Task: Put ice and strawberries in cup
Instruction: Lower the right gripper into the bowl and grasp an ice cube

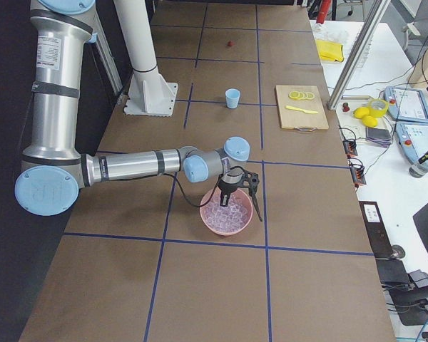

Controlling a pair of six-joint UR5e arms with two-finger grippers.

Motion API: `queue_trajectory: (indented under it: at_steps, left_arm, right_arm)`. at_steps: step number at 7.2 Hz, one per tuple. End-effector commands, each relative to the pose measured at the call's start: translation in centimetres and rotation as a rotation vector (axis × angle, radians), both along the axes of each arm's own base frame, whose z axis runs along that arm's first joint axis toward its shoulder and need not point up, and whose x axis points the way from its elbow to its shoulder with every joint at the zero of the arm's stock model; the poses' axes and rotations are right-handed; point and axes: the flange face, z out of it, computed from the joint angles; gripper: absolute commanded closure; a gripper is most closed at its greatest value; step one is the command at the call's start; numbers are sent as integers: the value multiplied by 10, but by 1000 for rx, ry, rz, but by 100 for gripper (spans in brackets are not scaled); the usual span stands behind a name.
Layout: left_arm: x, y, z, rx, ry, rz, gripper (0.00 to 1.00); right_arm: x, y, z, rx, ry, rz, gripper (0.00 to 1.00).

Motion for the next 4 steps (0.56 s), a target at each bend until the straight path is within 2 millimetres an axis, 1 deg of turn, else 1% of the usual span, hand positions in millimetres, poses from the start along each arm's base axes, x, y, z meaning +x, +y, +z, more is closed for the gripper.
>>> queue_trajectory:
  at_steps: [1, 2, 3, 4]
  left_arm:
    - [0, 0, 1, -1, 0, 0, 0]
    - [0, 0, 1, -1, 0, 0, 0]
    - [0, 0, 0, 0, 1, 0, 0]
    - [1, 0, -1, 0, 15, 1, 0]
  right_arm:
    - [5, 5, -33, 53, -28, 5, 100]
    - [12, 10, -62, 91, -51, 20, 100]
    - [19, 23, -94, 128, -77, 34, 100]
    - [19, 29, -125, 115, -108, 97, 100]
